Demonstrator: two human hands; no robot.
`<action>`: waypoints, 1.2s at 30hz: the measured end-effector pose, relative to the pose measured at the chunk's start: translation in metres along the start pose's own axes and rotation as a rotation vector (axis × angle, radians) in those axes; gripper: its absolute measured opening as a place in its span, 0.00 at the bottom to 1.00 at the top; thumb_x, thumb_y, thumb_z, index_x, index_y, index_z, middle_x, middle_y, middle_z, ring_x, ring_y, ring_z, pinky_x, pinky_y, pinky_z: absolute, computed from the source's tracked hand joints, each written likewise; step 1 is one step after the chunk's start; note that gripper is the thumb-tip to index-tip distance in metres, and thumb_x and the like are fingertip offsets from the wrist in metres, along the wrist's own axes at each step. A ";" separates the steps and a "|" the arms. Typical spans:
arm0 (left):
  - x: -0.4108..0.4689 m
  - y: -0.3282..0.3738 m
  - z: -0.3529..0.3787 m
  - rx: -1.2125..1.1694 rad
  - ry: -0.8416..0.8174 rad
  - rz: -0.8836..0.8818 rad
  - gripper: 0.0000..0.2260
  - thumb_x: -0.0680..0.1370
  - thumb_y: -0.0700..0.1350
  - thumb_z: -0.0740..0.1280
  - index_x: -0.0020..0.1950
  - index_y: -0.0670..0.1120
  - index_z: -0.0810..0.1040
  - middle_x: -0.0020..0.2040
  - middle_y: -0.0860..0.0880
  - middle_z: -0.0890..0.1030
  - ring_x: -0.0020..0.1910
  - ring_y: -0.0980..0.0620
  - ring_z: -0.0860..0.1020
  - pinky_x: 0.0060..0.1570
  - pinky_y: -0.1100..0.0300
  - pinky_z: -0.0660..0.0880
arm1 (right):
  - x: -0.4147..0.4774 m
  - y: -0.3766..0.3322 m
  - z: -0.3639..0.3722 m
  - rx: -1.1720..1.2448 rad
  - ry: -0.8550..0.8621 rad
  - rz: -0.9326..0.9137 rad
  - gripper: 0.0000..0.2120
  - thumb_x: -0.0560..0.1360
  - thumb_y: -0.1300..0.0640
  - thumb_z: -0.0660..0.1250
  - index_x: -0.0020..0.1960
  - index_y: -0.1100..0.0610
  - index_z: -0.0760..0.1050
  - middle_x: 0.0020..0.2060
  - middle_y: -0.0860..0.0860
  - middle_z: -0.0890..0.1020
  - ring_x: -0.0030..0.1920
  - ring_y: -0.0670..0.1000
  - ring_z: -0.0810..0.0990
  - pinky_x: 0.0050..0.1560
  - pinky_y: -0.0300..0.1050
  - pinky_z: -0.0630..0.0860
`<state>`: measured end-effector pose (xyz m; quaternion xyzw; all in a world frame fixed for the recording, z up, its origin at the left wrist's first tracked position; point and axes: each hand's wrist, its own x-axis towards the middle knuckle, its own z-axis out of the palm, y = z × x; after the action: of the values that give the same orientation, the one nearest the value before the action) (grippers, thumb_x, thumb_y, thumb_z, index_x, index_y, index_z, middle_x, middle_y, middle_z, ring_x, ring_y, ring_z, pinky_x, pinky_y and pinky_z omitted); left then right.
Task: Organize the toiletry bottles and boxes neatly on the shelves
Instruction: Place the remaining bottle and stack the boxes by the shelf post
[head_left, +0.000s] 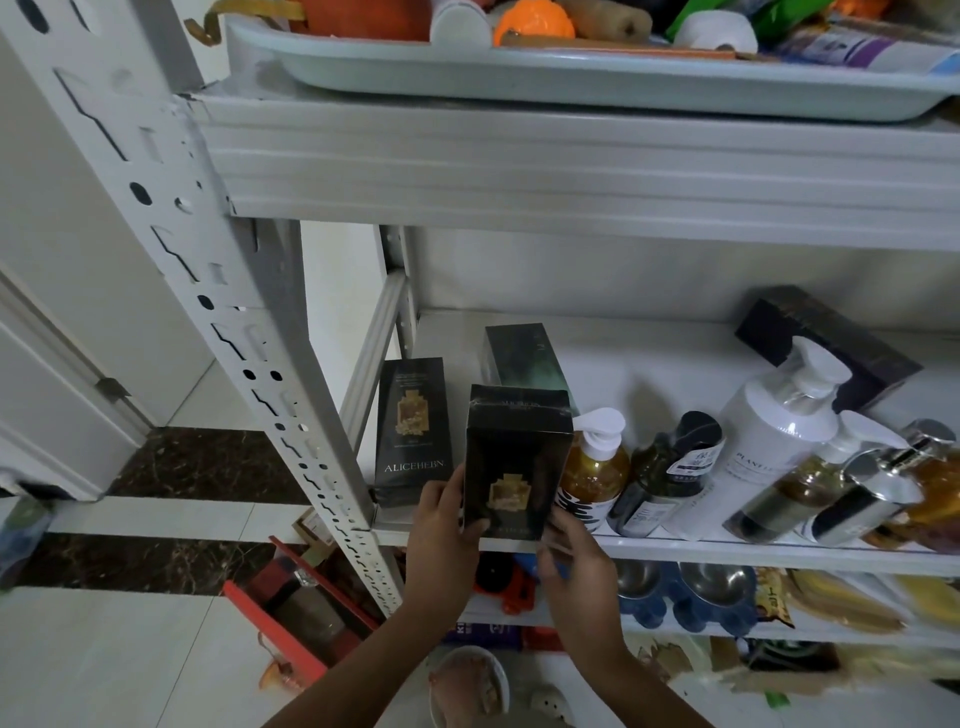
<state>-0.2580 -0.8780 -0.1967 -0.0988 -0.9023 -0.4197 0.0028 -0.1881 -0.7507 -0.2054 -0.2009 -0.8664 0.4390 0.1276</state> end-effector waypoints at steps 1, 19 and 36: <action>-0.002 0.000 0.000 0.028 0.013 -0.008 0.25 0.75 0.41 0.69 0.71 0.50 0.68 0.59 0.52 0.73 0.54 0.56 0.74 0.49 0.67 0.69 | -0.003 0.001 0.001 0.026 0.009 0.017 0.19 0.75 0.63 0.65 0.66 0.53 0.71 0.54 0.44 0.80 0.55 0.42 0.78 0.54 0.27 0.70; 0.007 0.001 0.007 0.103 0.041 -0.138 0.08 0.76 0.46 0.68 0.50 0.46 0.71 0.45 0.49 0.82 0.42 0.51 0.80 0.40 0.57 0.77 | -0.001 -0.007 0.006 -0.009 -0.118 0.077 0.30 0.73 0.66 0.65 0.73 0.54 0.63 0.64 0.49 0.73 0.61 0.45 0.72 0.62 0.34 0.68; 0.003 -0.004 0.006 0.106 0.041 -0.089 0.08 0.78 0.44 0.66 0.56 0.45 0.73 0.45 0.49 0.82 0.42 0.53 0.79 0.39 0.62 0.74 | -0.005 -0.011 0.001 -0.019 -0.089 0.068 0.27 0.73 0.67 0.65 0.70 0.54 0.67 0.49 0.44 0.72 0.46 0.41 0.69 0.43 0.18 0.64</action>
<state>-0.2608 -0.8756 -0.2036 -0.0495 -0.9265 -0.3729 0.0079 -0.1869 -0.7596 -0.1972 -0.2119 -0.8680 0.4433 0.0722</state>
